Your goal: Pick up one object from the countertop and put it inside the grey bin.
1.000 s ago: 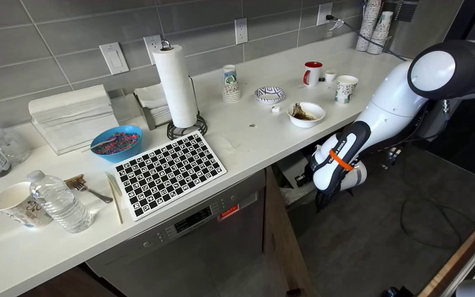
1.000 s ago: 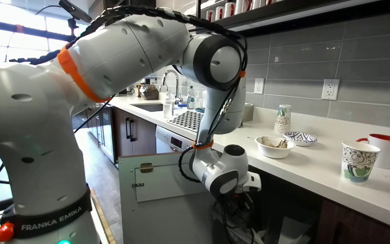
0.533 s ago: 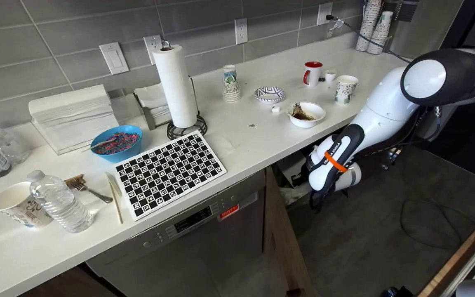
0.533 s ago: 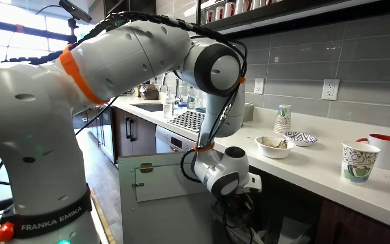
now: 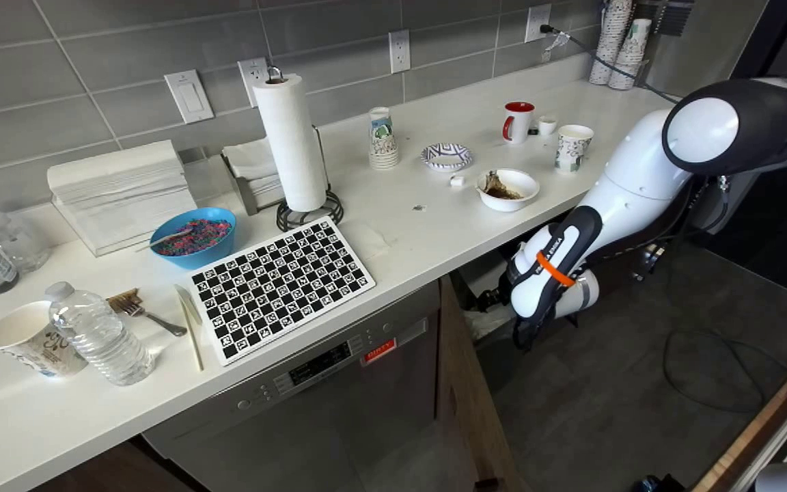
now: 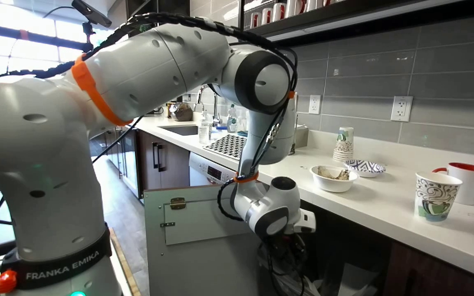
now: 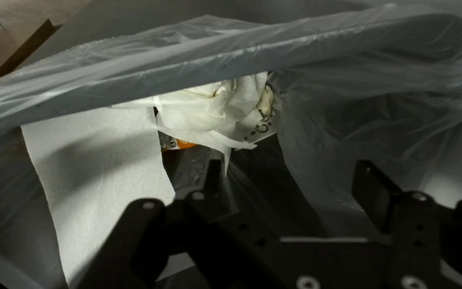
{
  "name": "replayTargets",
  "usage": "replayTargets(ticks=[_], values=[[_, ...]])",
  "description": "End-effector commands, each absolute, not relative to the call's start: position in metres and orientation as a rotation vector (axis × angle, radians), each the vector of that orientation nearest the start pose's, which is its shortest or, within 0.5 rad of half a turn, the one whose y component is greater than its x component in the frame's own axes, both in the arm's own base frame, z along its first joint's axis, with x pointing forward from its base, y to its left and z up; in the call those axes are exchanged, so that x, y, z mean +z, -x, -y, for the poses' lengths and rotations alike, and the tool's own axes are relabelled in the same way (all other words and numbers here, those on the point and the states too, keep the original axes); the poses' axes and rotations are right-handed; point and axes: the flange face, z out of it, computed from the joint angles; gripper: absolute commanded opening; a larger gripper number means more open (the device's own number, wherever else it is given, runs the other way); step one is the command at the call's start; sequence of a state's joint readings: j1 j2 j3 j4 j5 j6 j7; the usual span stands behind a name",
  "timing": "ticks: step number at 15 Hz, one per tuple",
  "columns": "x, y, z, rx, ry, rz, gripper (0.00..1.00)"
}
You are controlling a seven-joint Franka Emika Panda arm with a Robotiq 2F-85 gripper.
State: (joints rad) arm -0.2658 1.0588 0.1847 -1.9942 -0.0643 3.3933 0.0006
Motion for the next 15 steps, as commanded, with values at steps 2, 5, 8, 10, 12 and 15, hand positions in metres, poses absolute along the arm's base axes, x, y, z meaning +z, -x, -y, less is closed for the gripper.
replayTargets(ticks=[2, 5, 8, 10, 12, 15], values=[[0.012, -0.516, 0.032, -0.362, 3.028, -0.166, 1.0], [0.029, -0.482, 0.028, -0.117, 3.05, -0.095, 1.0], [0.051, -0.457, 0.02, 0.095, 3.053, -0.06, 1.0], [0.07, -0.443, 0.014, 0.223, 3.067, -0.061, 1.0], [0.095, -0.43, 0.005, 0.289, 3.096, -0.042, 1.0], [0.132, -0.414, -0.008, 0.33, 3.149, 0.011, 1.0]])
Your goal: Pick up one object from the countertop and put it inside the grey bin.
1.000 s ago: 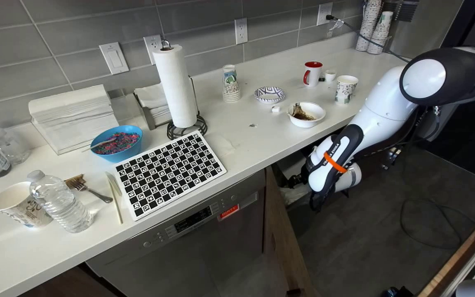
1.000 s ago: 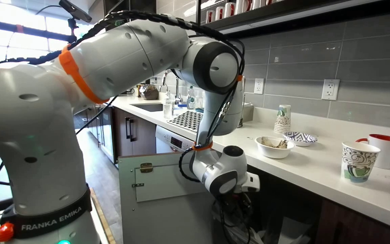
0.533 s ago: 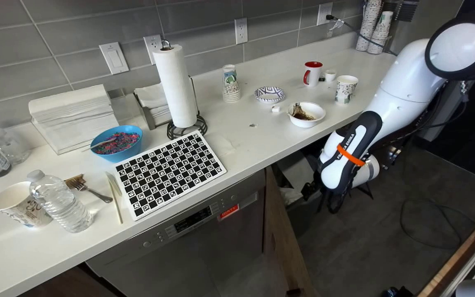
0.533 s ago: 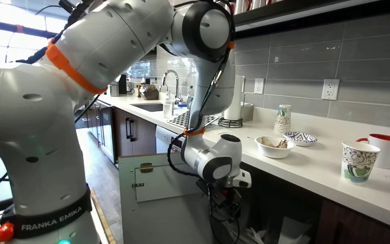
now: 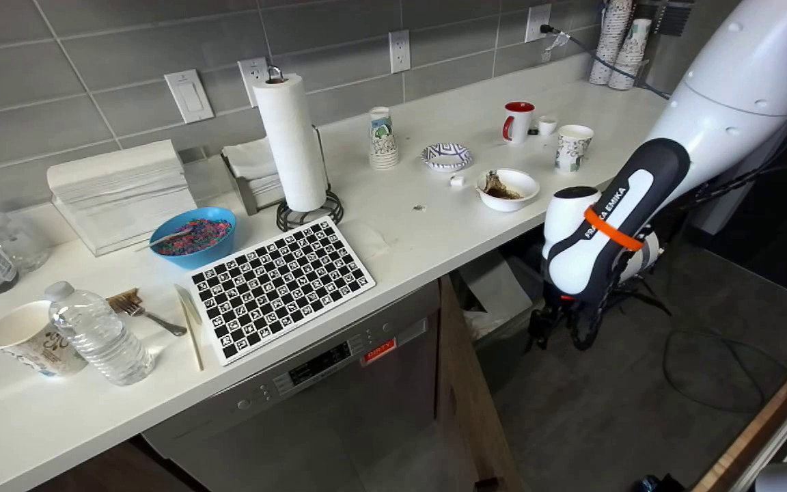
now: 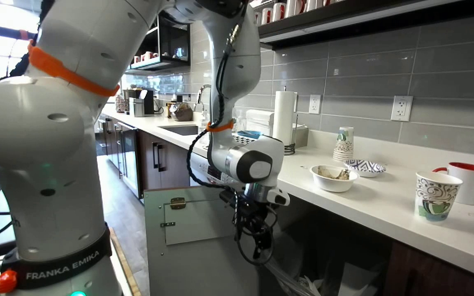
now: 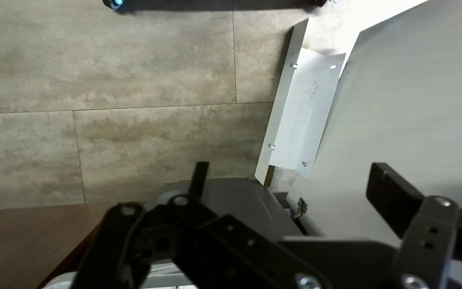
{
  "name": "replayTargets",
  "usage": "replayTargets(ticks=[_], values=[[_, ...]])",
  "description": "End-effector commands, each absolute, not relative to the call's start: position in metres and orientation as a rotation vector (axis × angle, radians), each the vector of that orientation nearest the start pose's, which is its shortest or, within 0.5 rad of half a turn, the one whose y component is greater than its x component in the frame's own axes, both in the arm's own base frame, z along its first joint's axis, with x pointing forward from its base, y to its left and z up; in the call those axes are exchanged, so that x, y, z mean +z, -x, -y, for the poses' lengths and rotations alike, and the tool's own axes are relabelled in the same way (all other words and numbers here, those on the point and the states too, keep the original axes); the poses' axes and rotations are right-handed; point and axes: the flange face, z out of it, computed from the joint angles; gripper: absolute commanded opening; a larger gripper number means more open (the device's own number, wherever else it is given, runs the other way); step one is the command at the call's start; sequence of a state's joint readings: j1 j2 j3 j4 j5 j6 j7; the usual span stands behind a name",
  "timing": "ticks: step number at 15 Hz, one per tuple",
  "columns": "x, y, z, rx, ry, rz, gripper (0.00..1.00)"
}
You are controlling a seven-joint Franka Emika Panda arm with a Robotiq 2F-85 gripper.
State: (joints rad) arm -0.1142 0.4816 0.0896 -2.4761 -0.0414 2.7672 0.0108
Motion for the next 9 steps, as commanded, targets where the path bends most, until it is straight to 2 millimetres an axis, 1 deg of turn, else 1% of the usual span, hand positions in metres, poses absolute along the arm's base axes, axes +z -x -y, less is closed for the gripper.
replayTargets(ticks=[1, 6, 9], values=[[0.146, -0.41, -0.014, 0.329, 3.162, 0.018, 1.0], [0.208, -0.397, -0.027, 0.289, 3.205, -0.116, 1.0], [0.239, -0.392, -0.03, 0.288, 3.25, -0.166, 1.0]])
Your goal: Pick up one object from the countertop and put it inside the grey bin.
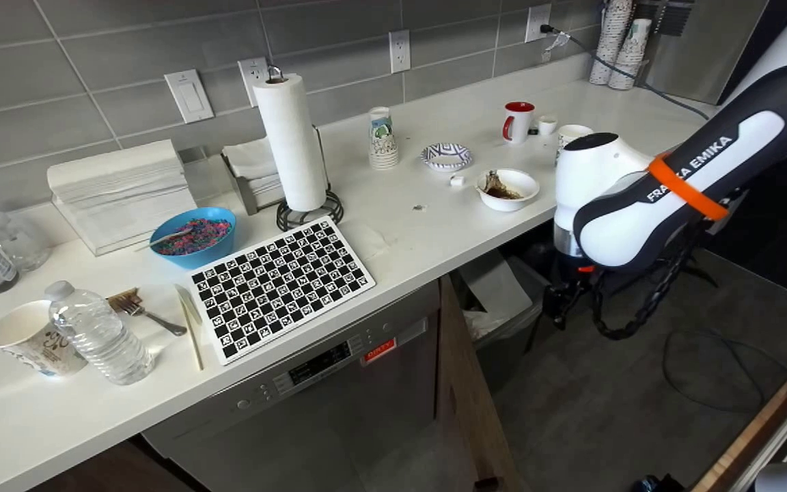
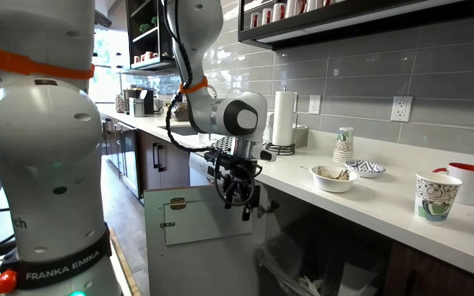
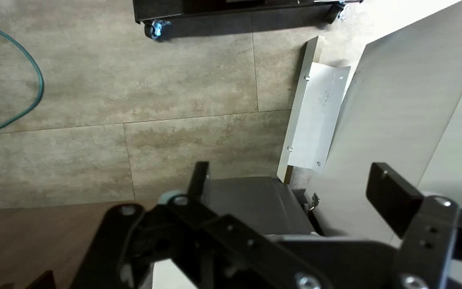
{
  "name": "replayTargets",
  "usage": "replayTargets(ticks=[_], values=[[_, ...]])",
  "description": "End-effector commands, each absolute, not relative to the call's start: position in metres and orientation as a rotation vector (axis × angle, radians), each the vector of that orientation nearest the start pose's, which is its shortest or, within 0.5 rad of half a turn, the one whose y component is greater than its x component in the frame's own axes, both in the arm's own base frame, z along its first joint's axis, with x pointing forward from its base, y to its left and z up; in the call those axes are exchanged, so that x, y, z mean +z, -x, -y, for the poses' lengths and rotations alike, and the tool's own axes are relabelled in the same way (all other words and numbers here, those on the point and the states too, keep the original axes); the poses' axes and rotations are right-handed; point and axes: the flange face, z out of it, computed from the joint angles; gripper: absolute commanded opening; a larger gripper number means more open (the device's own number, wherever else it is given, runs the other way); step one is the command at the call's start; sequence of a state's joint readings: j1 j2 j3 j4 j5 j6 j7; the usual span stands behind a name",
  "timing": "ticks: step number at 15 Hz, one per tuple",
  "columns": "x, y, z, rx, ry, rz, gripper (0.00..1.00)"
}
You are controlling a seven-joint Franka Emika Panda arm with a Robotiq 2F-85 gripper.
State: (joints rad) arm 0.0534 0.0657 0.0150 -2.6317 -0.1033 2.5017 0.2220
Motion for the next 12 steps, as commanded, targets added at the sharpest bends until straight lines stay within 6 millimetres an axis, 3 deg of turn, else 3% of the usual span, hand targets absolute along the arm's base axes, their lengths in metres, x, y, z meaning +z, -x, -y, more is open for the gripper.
replayTargets(ticks=[1, 8, 11, 12], values=[[0.249, -0.391, -0.031, 0.28, 3.264, -0.18, 1.0], [0.302, -0.401, -0.033, -0.082, 3.284, -0.142, 1.0], [0.312, -0.402, -0.032, -0.216, 3.263, -0.139, 1.0], [0.309, -0.412, -0.034, -0.142, 3.263, -0.131, 1.0]])
